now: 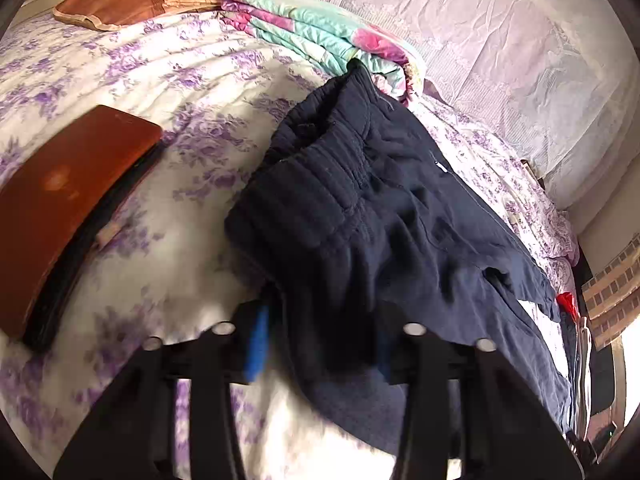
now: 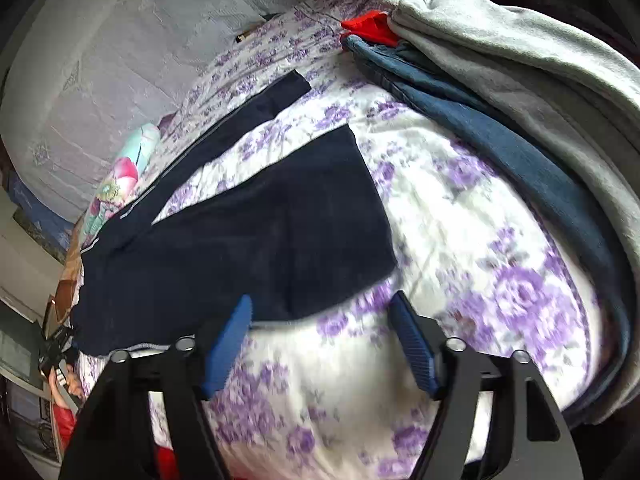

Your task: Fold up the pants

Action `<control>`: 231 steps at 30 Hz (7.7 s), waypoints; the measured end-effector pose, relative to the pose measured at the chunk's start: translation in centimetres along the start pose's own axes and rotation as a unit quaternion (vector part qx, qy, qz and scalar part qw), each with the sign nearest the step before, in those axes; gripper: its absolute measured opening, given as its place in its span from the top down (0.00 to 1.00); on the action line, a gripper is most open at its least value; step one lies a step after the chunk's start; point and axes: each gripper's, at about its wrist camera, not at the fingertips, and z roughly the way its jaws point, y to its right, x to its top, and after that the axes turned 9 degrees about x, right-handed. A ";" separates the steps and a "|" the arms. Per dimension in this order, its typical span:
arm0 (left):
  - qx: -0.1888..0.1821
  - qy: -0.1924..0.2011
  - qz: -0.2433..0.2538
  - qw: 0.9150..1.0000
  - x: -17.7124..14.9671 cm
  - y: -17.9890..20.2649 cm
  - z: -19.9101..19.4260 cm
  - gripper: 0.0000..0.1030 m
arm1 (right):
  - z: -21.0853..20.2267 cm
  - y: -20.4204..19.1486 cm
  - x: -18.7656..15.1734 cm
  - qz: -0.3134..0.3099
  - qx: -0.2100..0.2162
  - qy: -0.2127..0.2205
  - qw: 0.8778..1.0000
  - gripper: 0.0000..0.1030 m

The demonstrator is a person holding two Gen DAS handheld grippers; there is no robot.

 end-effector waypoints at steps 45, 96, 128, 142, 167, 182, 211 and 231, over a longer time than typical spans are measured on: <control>0.179 0.016 0.189 0.965 2.1 11.1 5.7 0.05 | 30.4 -30.5 2.9 -0.372 -0.002 -0.153 0.916 0.09; 0.004 0.072 0.078 0.994 16.9 6.1 11.9 0.73 | 35.3 -35.3 14.5 -0.495 0.081 -0.124 0.856 0.94; -0.172 -0.005 -0.149 0.974 2.4 -2.4 -1.0 0.28 | 11.7 -26.9 -6.6 -0.516 0.113 -0.065 0.846 0.94; -0.087 -0.015 -0.153 0.984 1.6 -2.0 0.0 0.52 | 12.2 -26.1 -6.8 -0.505 0.123 -0.069 0.851 0.94; 0.089 0.144 0.027 0.985 -1.5 1.8 -10.8 0.46 | 12.3 -25.0 -10.7 -0.474 0.172 -0.127 0.854 0.92; 0.182 0.113 0.309 0.927 -9.3 13.3 1.0 0.04 | 12.7 -24.8 6.7 -0.277 0.037 -0.046 0.959 0.26; 0.174 0.118 0.314 0.926 -10.0 13.9 0.6 0.04 | -1.9 0.5 3.7 0.028 0.002 0.059 0.998 0.94; 0.172 0.116 0.305 0.929 -9.6 13.5 0.5 0.04 | 2.8 0.9 5.7 0.084 0.087 0.055 0.991 0.90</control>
